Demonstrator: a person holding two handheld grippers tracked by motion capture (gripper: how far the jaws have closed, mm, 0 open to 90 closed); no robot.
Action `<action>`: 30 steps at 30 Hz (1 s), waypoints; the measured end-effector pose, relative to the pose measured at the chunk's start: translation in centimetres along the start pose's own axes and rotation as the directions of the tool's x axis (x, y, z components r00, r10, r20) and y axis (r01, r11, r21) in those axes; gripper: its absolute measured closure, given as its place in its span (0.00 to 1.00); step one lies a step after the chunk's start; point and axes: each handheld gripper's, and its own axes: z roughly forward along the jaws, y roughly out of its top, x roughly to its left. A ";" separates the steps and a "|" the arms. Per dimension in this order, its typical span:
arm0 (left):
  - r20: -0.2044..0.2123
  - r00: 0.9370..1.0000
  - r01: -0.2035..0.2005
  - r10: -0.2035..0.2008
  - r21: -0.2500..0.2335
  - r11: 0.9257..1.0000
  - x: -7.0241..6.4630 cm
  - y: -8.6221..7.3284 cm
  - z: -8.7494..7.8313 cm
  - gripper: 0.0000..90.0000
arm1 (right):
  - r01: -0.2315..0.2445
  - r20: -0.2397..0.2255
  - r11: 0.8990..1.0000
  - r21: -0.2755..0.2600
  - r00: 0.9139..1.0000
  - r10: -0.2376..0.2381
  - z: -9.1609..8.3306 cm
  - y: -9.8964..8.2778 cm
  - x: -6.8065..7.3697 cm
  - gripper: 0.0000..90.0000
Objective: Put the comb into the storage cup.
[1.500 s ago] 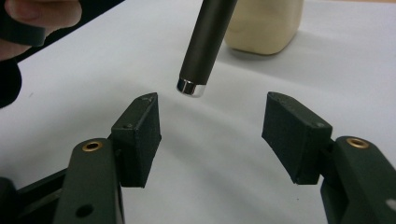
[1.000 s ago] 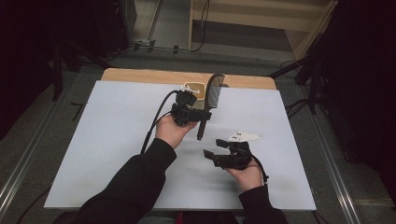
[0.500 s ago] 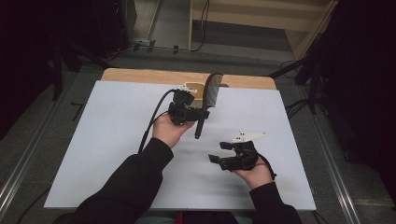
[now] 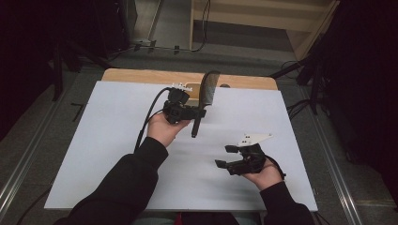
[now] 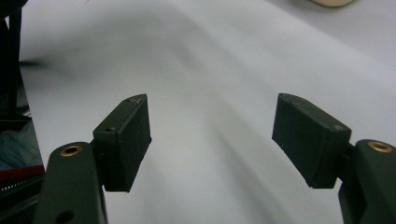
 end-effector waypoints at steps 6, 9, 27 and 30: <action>0.034 0.999 0.027 -0.026 -0.025 0.999 0.1 0.9 -0.8 0.81 | 0.012 0.000 1.000 0.015 1.000 -0.012 -0.4 -0.6 -0.3 0.29; 0.026 1.000 0.016 -0.015 -0.028 0.999 0.0 1.4 -1.1 0.81 | 0.009 -0.005 1.000 0.015 1.000 -0.009 -0.6 -0.9 -0.5 0.29; 0.019 1.000 0.001 0.000 -0.045 0.999 1.0 3.1 -1.5 0.81 | 0.000 -0.012 1.000 0.020 1.000 0.000 -1.6 -1.7 -1.1 0.29; 0.011 1.000 -0.012 0.012 -0.054 0.998 1.0 3.5 -1.6 0.81 | -0.001 -0.014 1.000 0.024 1.000 0.001 -1.5 -1.8 -1.0 0.29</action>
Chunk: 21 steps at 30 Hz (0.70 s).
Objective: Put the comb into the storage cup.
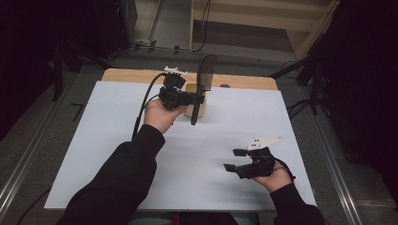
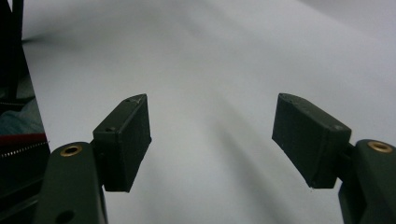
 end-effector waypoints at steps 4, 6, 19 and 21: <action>-0.006 1.000 -0.011 0.011 -0.013 1.000 0.2 0.6 -0.2 0.81 | -0.001 -0.004 1.000 0.002 1.000 0.001 0.0 -0.2 0.0 0.29; -0.008 1.000 -0.009 0.009 -0.020 1.000 0.4 0.9 -0.2 0.81 | -0.004 -0.006 1.000 0.000 1.000 0.004 -0.1 -0.2 -0.1 0.29; -0.027 0.999 -0.025 0.024 -0.071 0.997 1.1 2.2 -0.2 0.81 | -0.015 -0.009 1.000 0.002 1.000 0.015 -0.5 -0.6 -0.2 0.29; -0.034 0.999 -0.037 0.034 -0.071 0.997 1.3 2.4 -0.2 0.81 | -0.015 -0.010 1.000 0.001 1.000 0.015 -0.5 -0.6 -0.3 0.29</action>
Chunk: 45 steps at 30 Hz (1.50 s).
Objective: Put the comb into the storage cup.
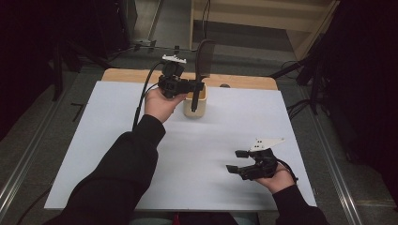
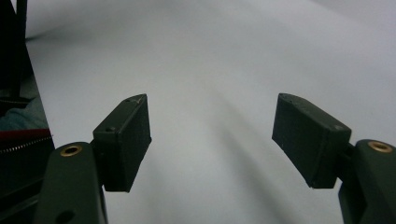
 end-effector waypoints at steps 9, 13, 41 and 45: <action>0.002 1.000 -0.003 0.003 -0.030 1.000 0.9 0.7 0.0 0.81 | -0.009 -0.002 1.000 -0.012 1.000 0.009 -0.3 -0.2 -0.1 0.29; 0.005 1.000 -0.001 0.002 -0.041 0.999 1.3 1.0 0.0 0.81 | -0.010 0.000 1.000 -0.012 1.000 0.010 -0.4 -0.3 -0.2 0.29; 0.034 0.999 -0.034 0.039 -0.129 0.991 3.9 2.8 1.6 0.81 | -0.011 0.001 1.000 -0.026 1.000 0.011 -0.8 -0.4 -0.3 0.29; 0.026 0.998 -0.046 0.050 -0.135 0.990 4.6 2.6 1.9 0.81 | -0.011 0.002 0.999 -0.032 1.000 0.011 -0.8 -0.3 -0.3 0.29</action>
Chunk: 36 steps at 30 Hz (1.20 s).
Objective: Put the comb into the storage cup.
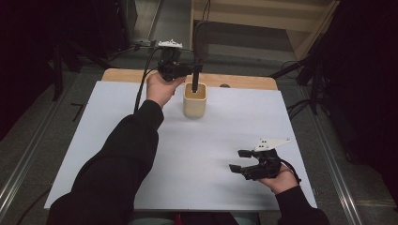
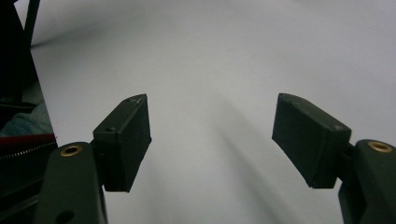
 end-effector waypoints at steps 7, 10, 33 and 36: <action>-0.004 1.000 -0.015 0.015 0.020 1.000 0.8 -0.5 0.5 0.81 | -0.003 -0.003 1.000 0.004 1.000 0.003 0.0 0.0 0.0 0.29; -0.007 1.000 -0.012 0.012 0.017 1.000 1.2 -0.6 0.6 0.81 | 0.001 -0.004 1.000 0.012 1.000 -0.001 0.2 0.0 0.0 0.29; 0.009 1.000 -0.021 0.021 0.001 1.000 2.3 -1.7 2.3 0.81 | -0.008 0.007 1.000 -0.004 1.000 0.008 -0.4 -0.3 -0.1 0.29; 0.012 1.000 -0.017 0.017 0.002 1.000 2.3 -2.0 2.6 0.81 | -0.009 0.007 1.000 -0.005 1.000 0.009 -0.4 -0.3 -0.1 0.29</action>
